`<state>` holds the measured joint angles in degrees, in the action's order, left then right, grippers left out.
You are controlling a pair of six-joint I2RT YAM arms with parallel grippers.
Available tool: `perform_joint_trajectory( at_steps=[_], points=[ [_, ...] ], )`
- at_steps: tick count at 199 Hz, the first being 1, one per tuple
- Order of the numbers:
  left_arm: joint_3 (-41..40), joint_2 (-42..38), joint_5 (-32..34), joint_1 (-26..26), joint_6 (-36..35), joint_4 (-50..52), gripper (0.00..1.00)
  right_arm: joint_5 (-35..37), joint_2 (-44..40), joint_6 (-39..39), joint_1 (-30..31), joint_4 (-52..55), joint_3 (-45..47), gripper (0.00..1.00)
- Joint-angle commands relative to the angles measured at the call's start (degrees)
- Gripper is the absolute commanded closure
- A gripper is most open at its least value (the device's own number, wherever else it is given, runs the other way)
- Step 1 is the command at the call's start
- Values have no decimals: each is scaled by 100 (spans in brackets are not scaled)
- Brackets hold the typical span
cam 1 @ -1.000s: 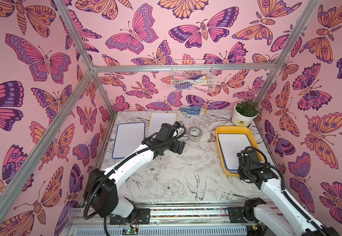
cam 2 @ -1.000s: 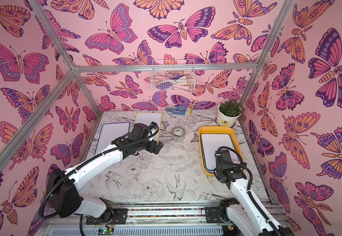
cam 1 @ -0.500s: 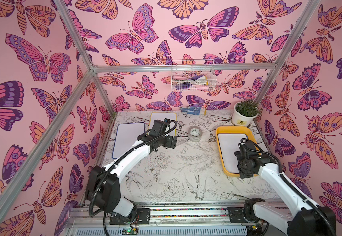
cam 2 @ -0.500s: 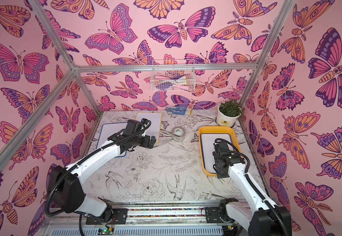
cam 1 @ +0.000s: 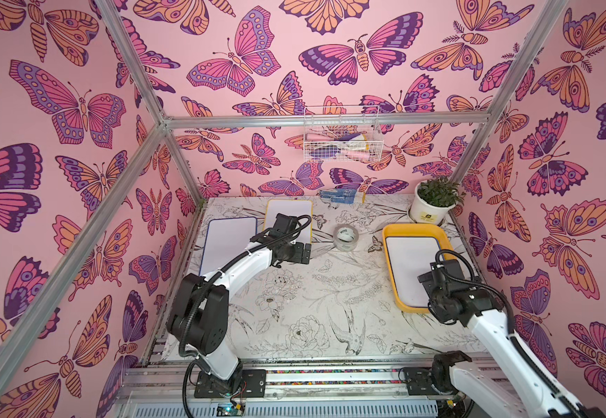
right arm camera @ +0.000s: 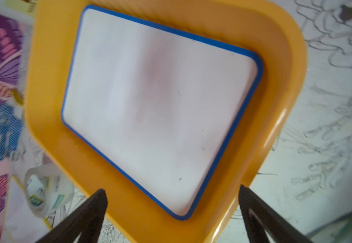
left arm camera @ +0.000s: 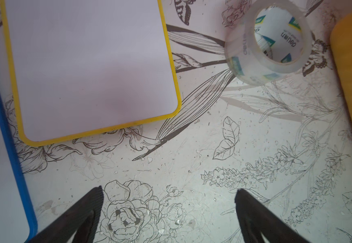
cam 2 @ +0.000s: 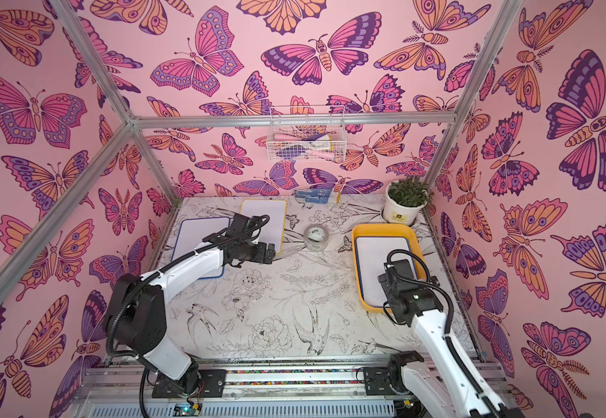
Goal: Put the whiteboard into the storage box
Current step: Place the whiteboard in the storage box, then move the whiteboard to the center of the board.
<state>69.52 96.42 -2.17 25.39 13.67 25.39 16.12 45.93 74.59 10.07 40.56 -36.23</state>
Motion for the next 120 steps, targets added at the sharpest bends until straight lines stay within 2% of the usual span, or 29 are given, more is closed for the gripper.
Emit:
perform_joint_trajectory(
  at_steps=[1,22,49,86,120],
  points=[
    [123,261,-169,-76,223,94,0,230,-591,-1249,74,-1076,313,0],
    [193,543,-335,-236,339,80,0,175,-865,-1938,96,-1527,351,0],
    [432,919,-674,-551,636,79,0,180,-680,-2833,400,-1818,110,0],
    [982,1309,-618,-655,663,196,0,386,-68,-3722,1282,-2324,-124,0],
    [1698,1771,-547,-723,519,671,0,448,749,-4132,2160,-2550,-508,0]
  ],
)
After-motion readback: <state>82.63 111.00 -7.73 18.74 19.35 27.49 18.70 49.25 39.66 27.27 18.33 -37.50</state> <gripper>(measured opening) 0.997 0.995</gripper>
